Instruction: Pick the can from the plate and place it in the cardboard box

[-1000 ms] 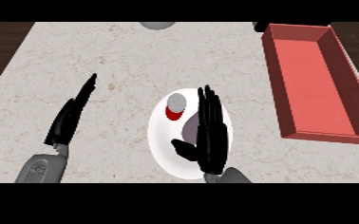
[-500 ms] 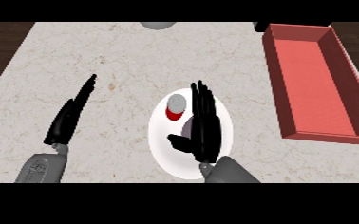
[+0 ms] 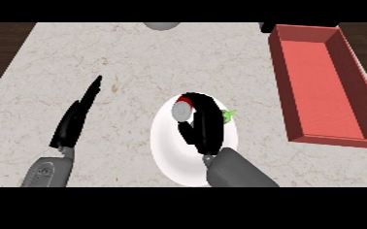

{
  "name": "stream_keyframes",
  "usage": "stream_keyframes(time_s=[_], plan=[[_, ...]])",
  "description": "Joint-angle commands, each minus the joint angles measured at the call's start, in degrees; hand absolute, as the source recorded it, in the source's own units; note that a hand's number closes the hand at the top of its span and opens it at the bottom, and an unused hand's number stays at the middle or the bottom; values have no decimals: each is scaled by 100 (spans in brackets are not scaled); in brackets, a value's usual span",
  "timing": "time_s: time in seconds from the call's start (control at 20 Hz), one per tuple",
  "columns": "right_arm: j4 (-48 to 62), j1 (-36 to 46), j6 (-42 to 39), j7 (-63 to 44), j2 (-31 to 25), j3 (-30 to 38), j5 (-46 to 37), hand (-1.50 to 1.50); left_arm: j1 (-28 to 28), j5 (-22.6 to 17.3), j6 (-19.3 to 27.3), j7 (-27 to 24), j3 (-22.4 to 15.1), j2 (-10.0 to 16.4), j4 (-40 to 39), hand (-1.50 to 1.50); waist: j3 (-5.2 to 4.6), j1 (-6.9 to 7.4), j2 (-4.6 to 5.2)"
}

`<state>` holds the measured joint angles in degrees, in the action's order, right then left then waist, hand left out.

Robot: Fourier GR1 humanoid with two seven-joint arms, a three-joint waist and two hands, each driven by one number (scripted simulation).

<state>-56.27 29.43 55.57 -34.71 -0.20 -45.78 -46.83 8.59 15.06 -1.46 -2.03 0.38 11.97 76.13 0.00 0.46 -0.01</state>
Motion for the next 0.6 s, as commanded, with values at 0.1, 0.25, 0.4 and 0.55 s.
stream_keyframes(time_s=[0.1,0.25,0.4,0.55], plan=[[497,21,1083,-882,19,-270,-1223,150,169,-81,-187,-26,164,156,-182,0,-1,-10,-4],[172,41,904,-1283,19,-8,-1872,150,62,-6,-58,-162,126,32,-221,0,-3,-56,-16],[463,30,1233,-1364,19,198,-2125,150,391,-119,-212,9,262,122,-351,0,-1,-42,3],[-16,-138,990,-1873,19,516,-2873,150,-213,109,37,-39,42,-45,49,0,-2,-84,-33]])
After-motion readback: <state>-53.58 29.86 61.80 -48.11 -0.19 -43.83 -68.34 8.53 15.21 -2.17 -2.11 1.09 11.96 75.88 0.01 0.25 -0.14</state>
